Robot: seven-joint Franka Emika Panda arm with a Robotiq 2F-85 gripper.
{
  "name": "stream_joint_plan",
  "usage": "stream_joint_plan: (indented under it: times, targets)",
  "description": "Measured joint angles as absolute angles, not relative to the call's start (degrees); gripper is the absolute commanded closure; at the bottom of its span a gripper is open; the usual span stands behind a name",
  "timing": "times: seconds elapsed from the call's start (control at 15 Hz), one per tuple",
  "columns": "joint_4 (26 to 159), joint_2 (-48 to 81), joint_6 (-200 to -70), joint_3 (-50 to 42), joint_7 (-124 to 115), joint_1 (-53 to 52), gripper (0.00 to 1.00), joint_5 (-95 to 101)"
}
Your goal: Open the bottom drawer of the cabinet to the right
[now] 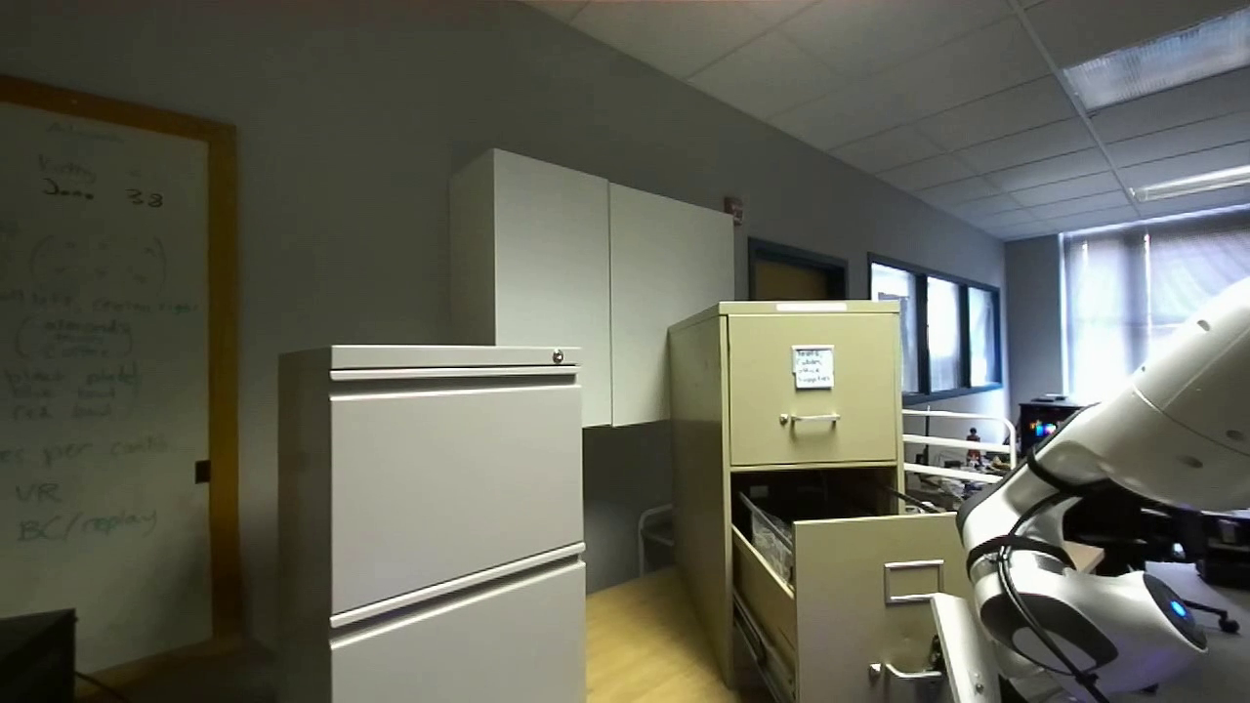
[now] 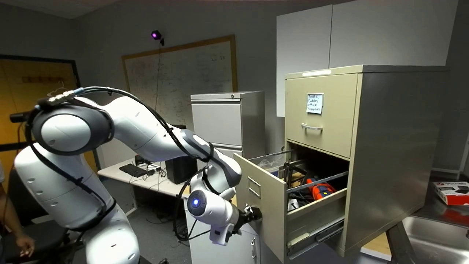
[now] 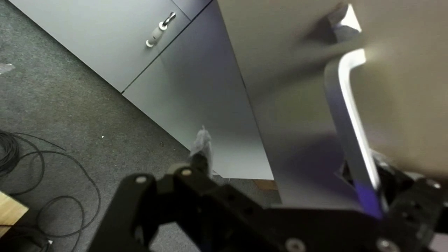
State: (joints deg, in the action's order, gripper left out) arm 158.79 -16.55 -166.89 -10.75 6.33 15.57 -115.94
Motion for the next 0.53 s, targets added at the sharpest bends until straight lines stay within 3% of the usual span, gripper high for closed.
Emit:
stream_joint_plan:
  times: [0.53]
  targets:
    - [158.6, -27.6, -183.1, -11.5, 2.7, 18.6, 0.0, -113.6]
